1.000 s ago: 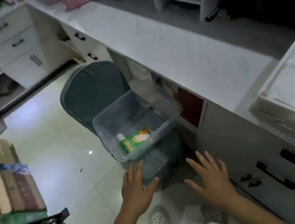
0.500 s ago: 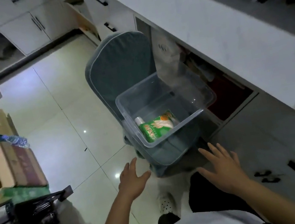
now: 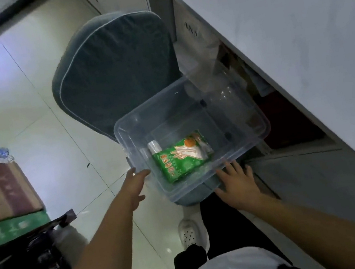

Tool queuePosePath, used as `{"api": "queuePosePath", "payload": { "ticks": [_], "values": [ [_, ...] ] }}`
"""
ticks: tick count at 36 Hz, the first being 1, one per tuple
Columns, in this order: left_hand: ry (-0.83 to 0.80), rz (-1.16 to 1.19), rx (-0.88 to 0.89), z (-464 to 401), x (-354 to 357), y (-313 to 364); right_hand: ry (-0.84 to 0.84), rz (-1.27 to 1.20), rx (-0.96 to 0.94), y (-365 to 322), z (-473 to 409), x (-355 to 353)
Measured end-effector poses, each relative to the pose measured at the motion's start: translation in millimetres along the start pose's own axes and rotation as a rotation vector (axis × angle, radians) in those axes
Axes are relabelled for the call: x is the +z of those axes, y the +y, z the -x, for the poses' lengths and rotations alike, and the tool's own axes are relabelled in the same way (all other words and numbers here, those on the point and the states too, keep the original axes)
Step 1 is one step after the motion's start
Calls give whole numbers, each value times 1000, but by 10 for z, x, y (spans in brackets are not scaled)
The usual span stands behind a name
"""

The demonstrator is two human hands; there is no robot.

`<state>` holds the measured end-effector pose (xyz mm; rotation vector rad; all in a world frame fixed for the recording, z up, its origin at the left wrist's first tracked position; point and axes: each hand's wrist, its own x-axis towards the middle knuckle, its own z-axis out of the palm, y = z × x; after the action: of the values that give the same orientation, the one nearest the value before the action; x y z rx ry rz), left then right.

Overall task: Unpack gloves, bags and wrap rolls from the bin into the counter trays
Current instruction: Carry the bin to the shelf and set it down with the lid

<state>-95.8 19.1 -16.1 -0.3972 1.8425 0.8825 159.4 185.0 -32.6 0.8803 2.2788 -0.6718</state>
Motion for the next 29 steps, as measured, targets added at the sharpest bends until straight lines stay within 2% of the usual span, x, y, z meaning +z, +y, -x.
{"api": "queuePosePath", "payload": {
  "ticks": [3,9,15,20,24,29],
  "values": [
    [46,216,-71,-188,91,181,-50,72,-51,107,-114,21],
    [33,402,-158,-313,-21,208,-146,212,-158,277,-168,-63],
    [-24,595,-211,-172,-219,108,-96,215,-202,180,-281,-331],
    [-15,639,-201,21,-349,-125,9,104,-203,-31,-642,-705],
    [76,654,-203,168,-485,-281,53,43,-157,-140,-1102,-1008],
    [154,692,-206,301,-763,-494,82,-177,26,-173,-1567,-1292]
  ]
}}
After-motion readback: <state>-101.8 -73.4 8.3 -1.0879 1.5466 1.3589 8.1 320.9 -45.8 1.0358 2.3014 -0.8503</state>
